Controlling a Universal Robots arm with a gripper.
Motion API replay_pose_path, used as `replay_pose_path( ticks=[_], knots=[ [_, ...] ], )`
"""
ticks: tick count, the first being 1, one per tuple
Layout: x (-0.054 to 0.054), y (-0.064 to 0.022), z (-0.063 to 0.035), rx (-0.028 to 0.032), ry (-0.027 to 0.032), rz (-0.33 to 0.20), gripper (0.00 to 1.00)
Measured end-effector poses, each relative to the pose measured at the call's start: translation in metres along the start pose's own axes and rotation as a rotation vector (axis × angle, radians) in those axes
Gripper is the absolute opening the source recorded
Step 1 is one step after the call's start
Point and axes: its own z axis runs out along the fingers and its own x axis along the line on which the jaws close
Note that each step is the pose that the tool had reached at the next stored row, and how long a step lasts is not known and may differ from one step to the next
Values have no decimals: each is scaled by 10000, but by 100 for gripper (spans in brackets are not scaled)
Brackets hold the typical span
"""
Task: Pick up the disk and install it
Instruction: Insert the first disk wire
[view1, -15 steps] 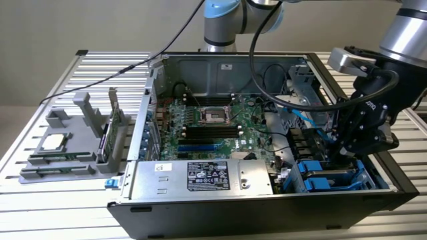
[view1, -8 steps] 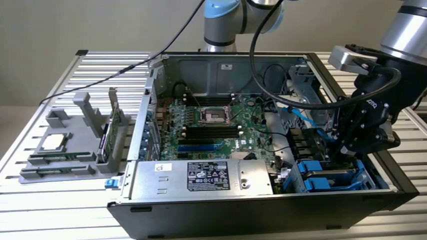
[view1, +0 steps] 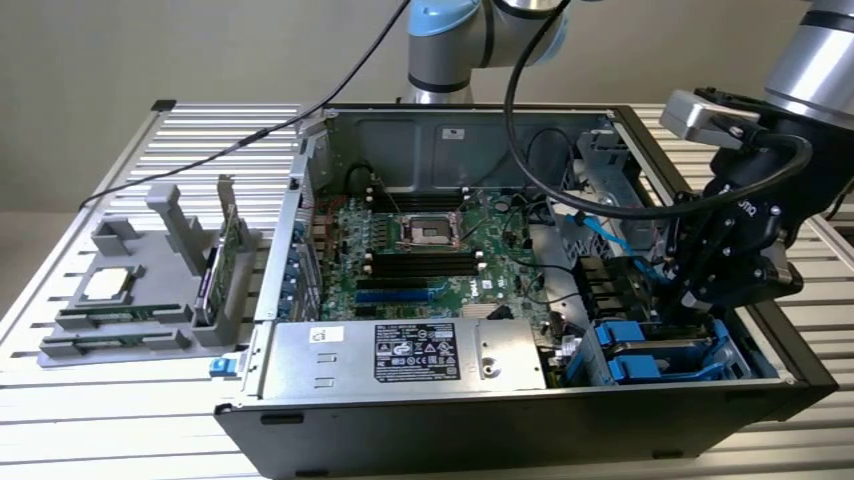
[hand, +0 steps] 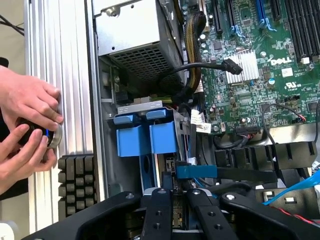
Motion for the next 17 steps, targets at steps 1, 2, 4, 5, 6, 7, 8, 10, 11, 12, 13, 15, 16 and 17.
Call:
replay_pose_path(
  ticks=[1, 2, 4, 5, 6, 7, 8, 10, 11, 12, 13, 15, 16, 17],
  knots=[
    [-1, -5, 0, -33, -2, -27, 18],
    [-2, -10, -1, -65, -5, -53, 18],
    [-4, -26, -2, -131, -11, -99, 18],
    [-6, -33, -2, -158, -15, -114, 18],
    [-7, -40, 0, -184, -20, -129, 18],
    [-8, -45, 3, -210, -26, -142, 18],
    [-9, -47, 8, -232, -31, -152, 18],
    [-10, -49, 19, -268, -43, -164, 18],
    [-10, -50, 21, -282, -49, -171, 18],
    [-9, -51, 22, -295, -54, -176, 18],
    [-8, -52, 23, -312, -59, -182, 18],
    [-5, -57, 24, -351, -66, -196, 18],
    [-2, -62, 24, -376, -71, -202, 18],
    [1, -68, 23, -397, -75, -208, 18]
  ],
)
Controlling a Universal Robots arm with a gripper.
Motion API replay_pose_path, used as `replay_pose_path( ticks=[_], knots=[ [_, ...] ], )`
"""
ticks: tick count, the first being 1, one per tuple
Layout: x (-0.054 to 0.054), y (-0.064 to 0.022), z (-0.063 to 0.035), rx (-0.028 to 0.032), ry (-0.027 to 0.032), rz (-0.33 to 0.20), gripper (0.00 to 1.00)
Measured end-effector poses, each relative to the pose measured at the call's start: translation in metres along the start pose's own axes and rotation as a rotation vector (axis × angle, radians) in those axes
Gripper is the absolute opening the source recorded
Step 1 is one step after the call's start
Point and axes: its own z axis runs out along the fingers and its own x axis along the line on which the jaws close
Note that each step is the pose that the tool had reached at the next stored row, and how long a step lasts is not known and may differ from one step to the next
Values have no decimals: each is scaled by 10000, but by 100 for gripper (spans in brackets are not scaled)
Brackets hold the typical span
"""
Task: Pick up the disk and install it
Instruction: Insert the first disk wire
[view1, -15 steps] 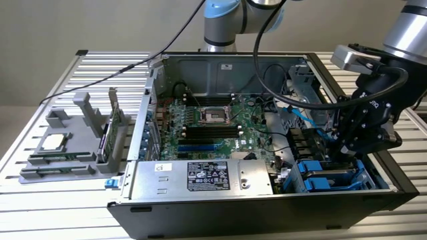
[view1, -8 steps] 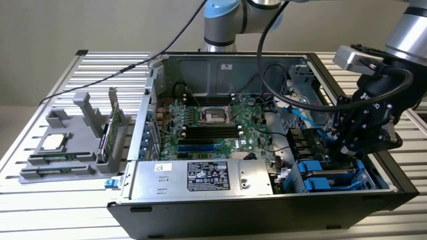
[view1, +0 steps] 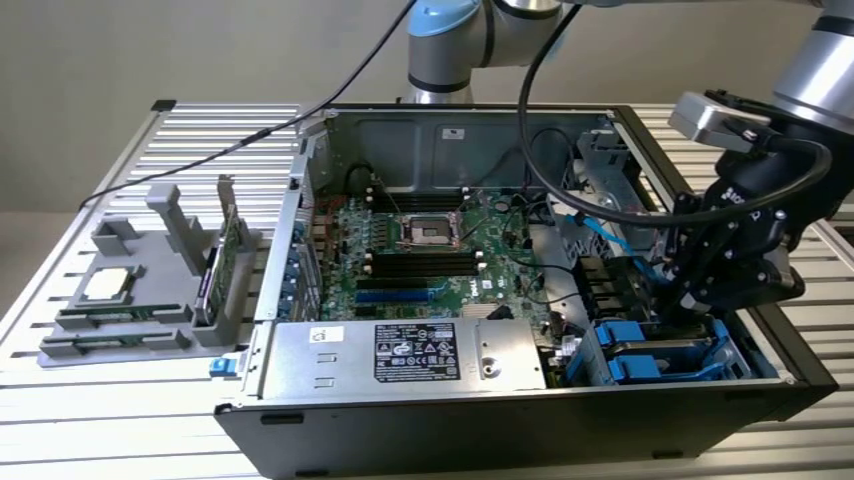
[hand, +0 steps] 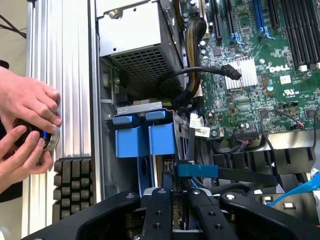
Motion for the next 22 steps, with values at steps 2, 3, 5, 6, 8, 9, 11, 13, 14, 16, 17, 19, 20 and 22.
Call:
replay_pose_path(
  ticks=[2, 3, 5, 6, 8, 9, 11, 13, 14, 16, 17, 19, 20, 22],
  knots=[
    [2, -17, -3, -43, -13, -14, 18],
    [4, -26, -5, -64, -17, -20, 18],
    [5, -38, -6, -100, -26, -33, 18],
    [6, -39, -5, -113, -31, -37, 18],
    [7, -41, 1, -132, -38, -42, 18],
    [7, -42, 3, -144, -38, -46, 18],
    [9, -44, 6, -166, -33, -51, 18],
    [9, -45, 11, -185, -32, -56, 18],
    [9, -45, 12, -195, -30, -57, 18],
    [8, -45, 13, -220, -25, -63, 18],
    [8, -45, 14, -234, -24, -67, 18],
    [7, -45, 15, -266, -22, -74, 18],
    [7, -45, 15, -281, -19, -77, 18],
    [7, -46, 15, -311, -13, -85, 18]
  ],
)
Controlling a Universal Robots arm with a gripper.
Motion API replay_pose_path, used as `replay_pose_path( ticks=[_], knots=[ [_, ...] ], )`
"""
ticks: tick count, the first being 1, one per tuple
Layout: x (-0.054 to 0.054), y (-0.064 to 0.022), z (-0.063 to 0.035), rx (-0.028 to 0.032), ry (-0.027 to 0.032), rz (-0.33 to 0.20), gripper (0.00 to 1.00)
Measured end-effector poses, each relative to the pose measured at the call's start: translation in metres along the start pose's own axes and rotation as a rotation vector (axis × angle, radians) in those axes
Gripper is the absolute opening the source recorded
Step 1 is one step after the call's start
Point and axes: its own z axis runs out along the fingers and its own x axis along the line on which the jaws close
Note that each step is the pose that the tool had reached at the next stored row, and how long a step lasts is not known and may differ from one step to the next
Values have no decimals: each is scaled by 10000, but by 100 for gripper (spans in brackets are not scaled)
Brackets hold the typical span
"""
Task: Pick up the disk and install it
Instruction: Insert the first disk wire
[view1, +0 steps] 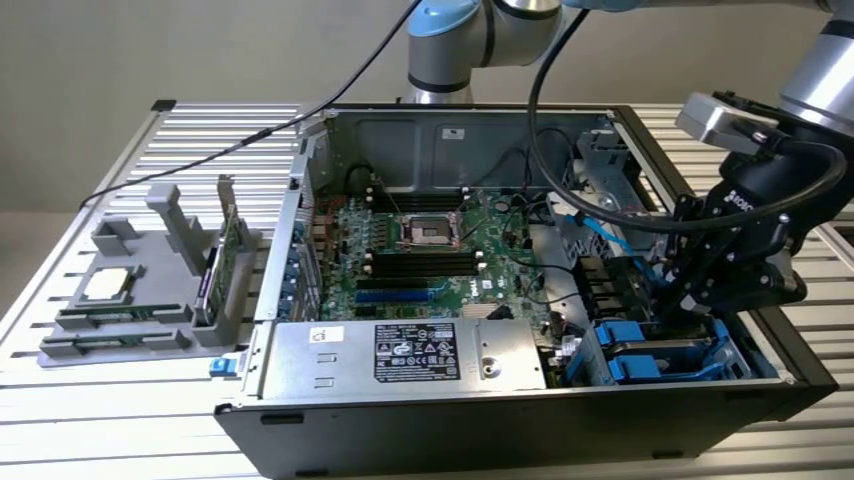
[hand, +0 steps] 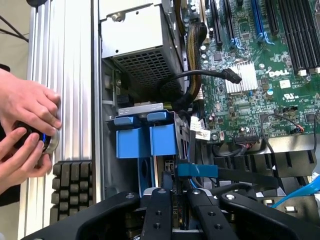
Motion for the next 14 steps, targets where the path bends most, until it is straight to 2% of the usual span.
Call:
replay_pose_path(
  ticks=[14],
  knots=[
    [-2, -20, -6, -103, 16, -21, 18]
  ],
)
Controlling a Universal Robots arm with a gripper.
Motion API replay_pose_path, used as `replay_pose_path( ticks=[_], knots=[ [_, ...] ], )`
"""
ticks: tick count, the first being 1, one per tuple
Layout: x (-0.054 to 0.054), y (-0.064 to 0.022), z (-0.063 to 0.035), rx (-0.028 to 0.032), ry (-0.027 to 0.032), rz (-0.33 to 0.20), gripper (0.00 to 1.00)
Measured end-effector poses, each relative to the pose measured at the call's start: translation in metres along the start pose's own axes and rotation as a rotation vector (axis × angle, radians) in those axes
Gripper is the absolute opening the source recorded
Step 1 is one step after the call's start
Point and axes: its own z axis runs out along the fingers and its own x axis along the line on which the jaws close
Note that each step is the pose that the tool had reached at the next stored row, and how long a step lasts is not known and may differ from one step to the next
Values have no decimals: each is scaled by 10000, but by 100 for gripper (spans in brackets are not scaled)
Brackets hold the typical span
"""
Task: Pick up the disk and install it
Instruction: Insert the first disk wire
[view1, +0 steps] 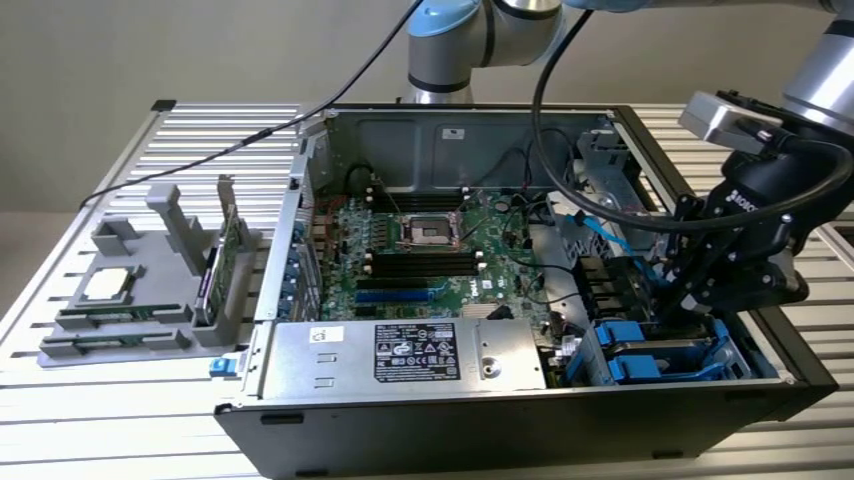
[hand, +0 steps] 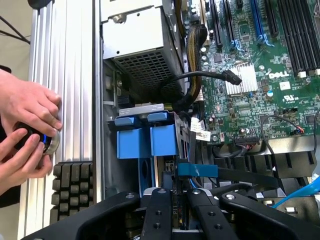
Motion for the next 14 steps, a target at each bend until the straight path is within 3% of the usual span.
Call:
replay_pose_path(
  ticks=[14],
  knots=[
    [12, -31, 2, -165, -3, -44, 18]
  ],
)
